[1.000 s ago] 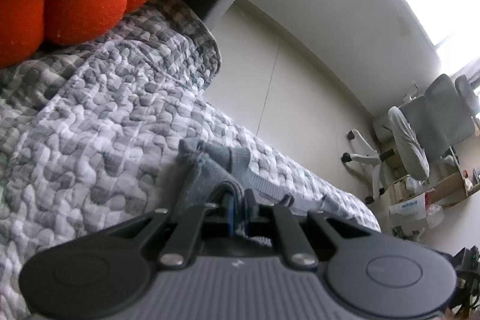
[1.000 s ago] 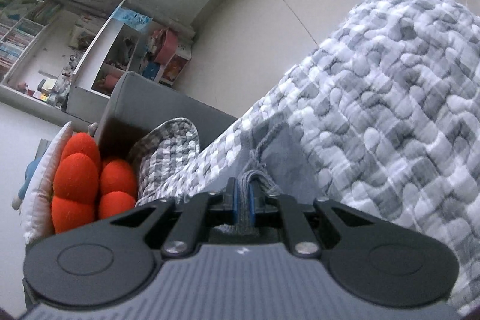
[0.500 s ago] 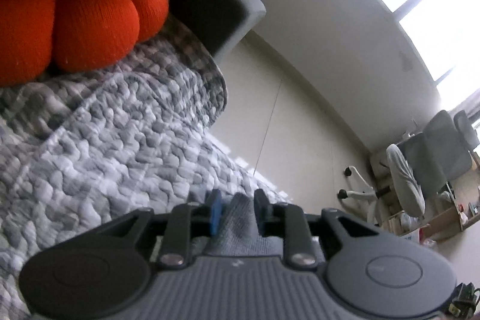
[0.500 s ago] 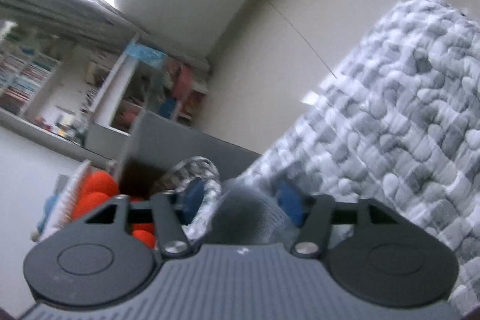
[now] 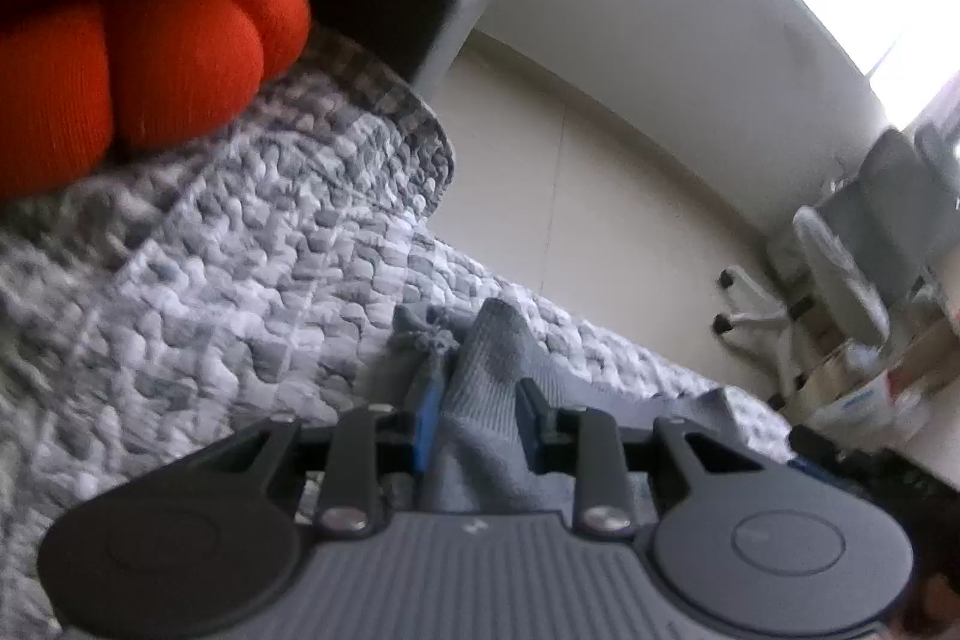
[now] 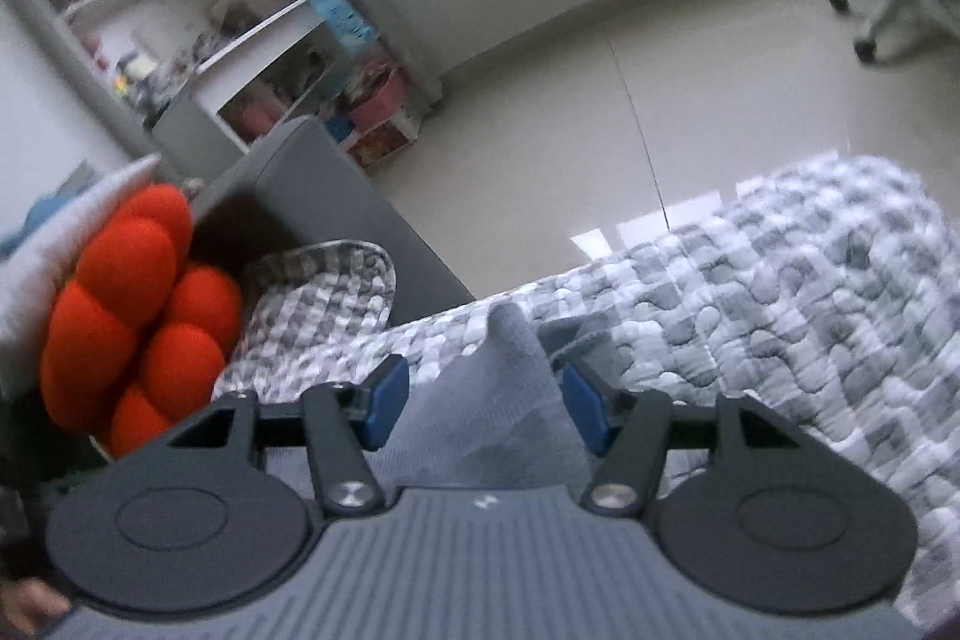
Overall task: Fold clothes
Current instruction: 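Lift the hem with both grippers and fold it over toward the collar, then open both grippers to release the folded hem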
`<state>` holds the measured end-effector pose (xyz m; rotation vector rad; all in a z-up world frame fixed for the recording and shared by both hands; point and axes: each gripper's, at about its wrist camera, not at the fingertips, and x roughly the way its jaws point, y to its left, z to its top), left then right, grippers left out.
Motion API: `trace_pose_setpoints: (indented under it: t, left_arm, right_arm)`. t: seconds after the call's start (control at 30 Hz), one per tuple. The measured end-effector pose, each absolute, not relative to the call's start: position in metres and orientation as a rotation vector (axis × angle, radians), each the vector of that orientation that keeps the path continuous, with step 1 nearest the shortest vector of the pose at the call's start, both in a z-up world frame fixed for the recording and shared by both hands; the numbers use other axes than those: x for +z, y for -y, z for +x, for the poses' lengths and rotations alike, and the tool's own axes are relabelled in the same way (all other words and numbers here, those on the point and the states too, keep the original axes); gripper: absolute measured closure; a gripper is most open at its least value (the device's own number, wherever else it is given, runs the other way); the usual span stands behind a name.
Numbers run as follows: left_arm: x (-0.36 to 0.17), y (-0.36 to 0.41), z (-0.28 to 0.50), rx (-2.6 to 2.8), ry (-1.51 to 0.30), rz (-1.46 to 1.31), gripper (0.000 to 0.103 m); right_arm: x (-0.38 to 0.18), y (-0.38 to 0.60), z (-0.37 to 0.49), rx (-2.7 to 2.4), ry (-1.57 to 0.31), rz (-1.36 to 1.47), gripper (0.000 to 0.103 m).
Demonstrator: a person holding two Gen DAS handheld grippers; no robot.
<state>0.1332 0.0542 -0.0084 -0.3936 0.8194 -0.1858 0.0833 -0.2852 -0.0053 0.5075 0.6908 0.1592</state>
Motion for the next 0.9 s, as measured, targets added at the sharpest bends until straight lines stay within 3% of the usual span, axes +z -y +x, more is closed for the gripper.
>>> trace_pose_setpoints:
  t: [0.43,0.7,0.9]
  left_arm:
    - [-0.003,-0.036,0.050,-0.182,-0.878,-0.228,0.075]
    - [-0.012,-0.013,0.016,-0.261,-0.829,-0.130,0.076]
    - [-0.032,-0.005,0.019,-0.278,-0.872,-0.085,0.076]
  right_arm:
    - [0.006,0.257,0.006,0.178,-0.692,0.480,0.041]
    - [-0.013,0.226,-0.014,0.249,-0.760,0.263,0.042]
    - [-0.025,0.216,-0.019,0.327,-0.802,0.257,0.048]
